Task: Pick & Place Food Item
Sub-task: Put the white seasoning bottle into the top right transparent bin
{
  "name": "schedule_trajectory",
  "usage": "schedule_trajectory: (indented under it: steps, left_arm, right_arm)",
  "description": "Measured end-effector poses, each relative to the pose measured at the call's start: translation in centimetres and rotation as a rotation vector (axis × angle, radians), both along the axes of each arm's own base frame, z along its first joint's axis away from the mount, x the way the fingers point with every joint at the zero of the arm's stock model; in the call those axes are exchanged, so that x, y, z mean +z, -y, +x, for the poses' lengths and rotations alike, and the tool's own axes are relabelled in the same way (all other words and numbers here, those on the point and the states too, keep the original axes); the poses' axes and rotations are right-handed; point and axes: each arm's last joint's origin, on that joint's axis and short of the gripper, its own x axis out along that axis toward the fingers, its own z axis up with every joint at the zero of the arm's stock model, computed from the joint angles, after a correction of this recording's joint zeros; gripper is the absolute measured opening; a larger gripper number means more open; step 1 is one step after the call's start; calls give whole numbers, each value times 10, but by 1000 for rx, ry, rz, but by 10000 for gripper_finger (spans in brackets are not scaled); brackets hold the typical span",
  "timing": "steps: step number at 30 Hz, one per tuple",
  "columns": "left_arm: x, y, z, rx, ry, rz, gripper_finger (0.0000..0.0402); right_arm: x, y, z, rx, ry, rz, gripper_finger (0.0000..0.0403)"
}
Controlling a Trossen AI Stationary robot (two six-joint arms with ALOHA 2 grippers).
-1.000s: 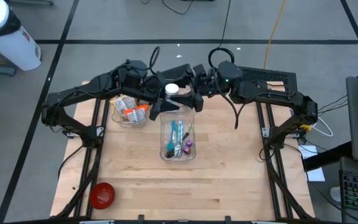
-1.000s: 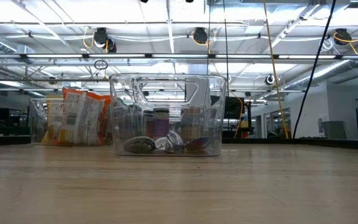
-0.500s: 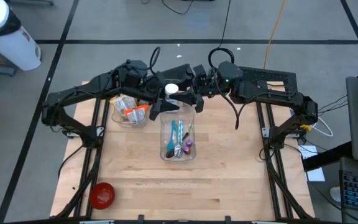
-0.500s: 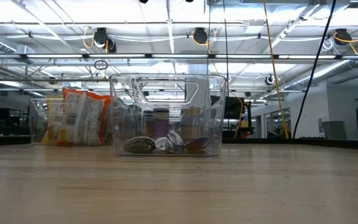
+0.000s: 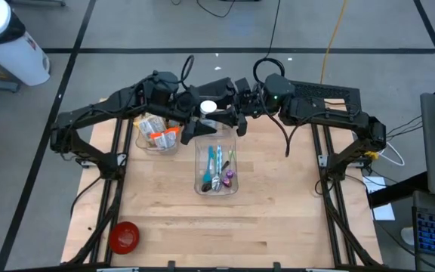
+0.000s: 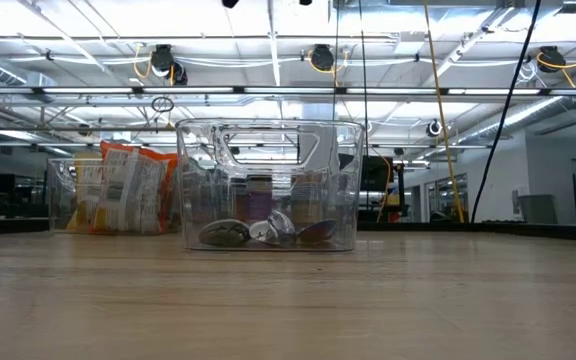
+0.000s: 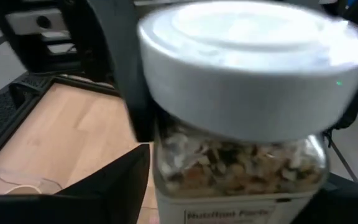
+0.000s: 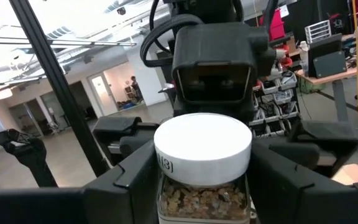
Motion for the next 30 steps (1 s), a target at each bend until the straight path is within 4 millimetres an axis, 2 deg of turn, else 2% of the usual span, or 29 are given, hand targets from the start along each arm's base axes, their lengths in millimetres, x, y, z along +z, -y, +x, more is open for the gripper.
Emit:
schedule_trajectory:
  steps: [6,13,17,21,27,30]
  left_arm:
    - [10,-9,-16,42,36,10,304]
    - [35,-18,-61,133,112,37,301]
    - [48,-18,-91,188,151,84,296]
    - [55,-14,-116,275,157,109,299]
    - [60,-6,-134,301,170,113,301]
    - [60,-6,-134,301,170,107,295]
  right_arm:
    - [0,7,-2,-20,-1,0,190]
    - [-4,25,-6,-89,-40,-17,190]
    - [-13,36,-7,-213,-118,-71,190]
    - [-22,42,-8,-369,-211,-199,190]
    - [-30,49,-6,-562,-252,-339,190]
    - [-52,55,-5,-614,-234,-316,190]
